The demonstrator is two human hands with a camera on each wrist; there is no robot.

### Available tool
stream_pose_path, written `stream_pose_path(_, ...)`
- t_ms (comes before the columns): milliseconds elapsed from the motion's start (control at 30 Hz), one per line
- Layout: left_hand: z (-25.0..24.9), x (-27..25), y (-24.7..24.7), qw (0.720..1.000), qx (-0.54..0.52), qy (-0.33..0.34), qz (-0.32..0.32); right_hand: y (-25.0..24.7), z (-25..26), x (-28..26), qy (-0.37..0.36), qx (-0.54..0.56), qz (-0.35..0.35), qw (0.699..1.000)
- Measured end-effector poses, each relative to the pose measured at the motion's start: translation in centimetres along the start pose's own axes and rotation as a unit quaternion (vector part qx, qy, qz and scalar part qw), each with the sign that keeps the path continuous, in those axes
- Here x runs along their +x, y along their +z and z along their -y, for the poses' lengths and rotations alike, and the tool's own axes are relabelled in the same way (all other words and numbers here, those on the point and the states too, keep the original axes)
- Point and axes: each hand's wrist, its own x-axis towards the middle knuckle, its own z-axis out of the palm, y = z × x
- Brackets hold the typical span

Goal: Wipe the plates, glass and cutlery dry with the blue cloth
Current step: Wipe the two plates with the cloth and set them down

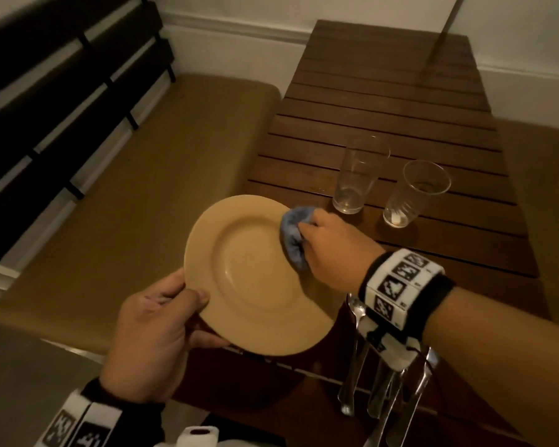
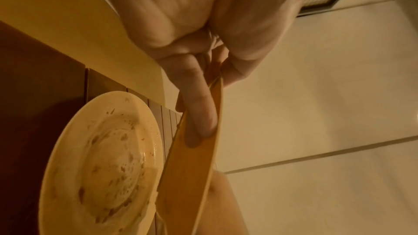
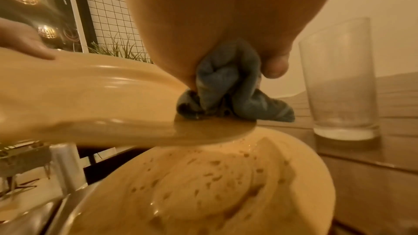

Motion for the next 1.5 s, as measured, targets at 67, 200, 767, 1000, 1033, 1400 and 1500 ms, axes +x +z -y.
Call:
stream_pose_path(67, 0.1, 0.2, -0.2, 1.0, -0.008, 0.0, -0.011, 0.2, 1.3, -2.0, -0.03, 0.037, -0.068, 0.997)
stream_pose_path(200, 0.2, 0.7, -0.5, 1.0, -0.007, 0.006, -0.019, 2.4, 3.1, -4.7, -0.056, 0.147, 0.004, 0.988)
stream_pose_path(767, -0.6, 0.6, -0.2, 0.997, 0.066, 0.021, 0.045, -0.3, 0.6, -0.4, -0.055, 0.141, -0.104, 0.983)
stream_pose_path(1000, -1.3, 1.3, 0.0, 0.994, 0.081, 0.035, 0.061, -0.9, 6.1, -1.7, -0.224, 0.21, -0.051, 0.95)
stream_pose_path(1033, -1.4, 1.4, -0.4, 0.995, 0.072, 0.034, 0.057, -0.4, 6.1, -2.6, -0.25, 0.205, -0.039, 0.946)
stream_pose_path(1400, -1.3, 1.1, -0.4, 0.988, 0.1, -0.004, 0.118, 1.1, 5.4, -4.3, -0.229, 0.203, -0.034, 0.951)
stream_pose_path(1500, -2.2, 1.1, -0.7, 0.985, 0.124, 0.0, 0.121, 0.5, 6.4, -2.7, -0.214, 0.216, -0.105, 0.947)
